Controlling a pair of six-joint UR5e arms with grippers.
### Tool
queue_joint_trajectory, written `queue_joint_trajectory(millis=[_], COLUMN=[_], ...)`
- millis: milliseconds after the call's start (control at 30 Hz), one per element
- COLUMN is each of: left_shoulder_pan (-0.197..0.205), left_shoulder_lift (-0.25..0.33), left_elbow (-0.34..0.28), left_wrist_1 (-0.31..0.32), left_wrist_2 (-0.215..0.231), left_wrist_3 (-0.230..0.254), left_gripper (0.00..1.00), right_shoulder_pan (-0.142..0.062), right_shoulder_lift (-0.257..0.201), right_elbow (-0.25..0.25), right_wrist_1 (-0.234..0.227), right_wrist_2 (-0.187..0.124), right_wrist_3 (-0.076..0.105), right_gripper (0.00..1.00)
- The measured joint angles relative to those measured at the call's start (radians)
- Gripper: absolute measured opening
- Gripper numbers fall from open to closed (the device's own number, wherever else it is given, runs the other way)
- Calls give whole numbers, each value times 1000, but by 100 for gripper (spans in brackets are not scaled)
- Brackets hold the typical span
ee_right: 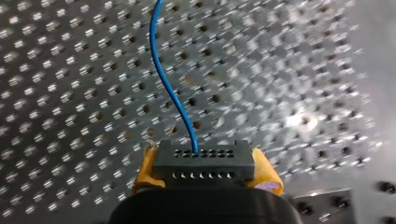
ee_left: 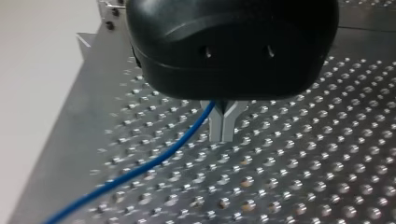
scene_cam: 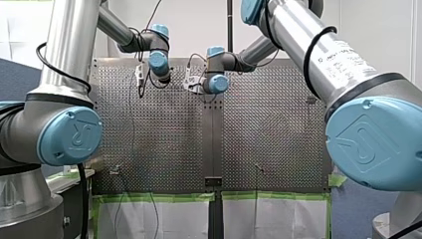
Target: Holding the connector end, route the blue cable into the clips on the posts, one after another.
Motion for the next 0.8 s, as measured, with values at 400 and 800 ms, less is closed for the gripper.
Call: queue_joint_trajectory(millis=[400, 800], left_shoulder_pan=[-58, -95], left_shoulder_lift=[-101, -173], left_elbow=[0, -41], left_wrist_1=[10, 100], left_wrist_2=[-15, -47], left_wrist_3=[-25, -53], left_gripper=[0, 0], right_shoulder_pan=[-11, -34], right_shoulder_lift=[2, 4], right_elbow=[74, 168], right_wrist_1=[-1, -4], right_wrist_2=[24, 57], right_wrist_3=[-13, -15], right_gripper=[0, 0])
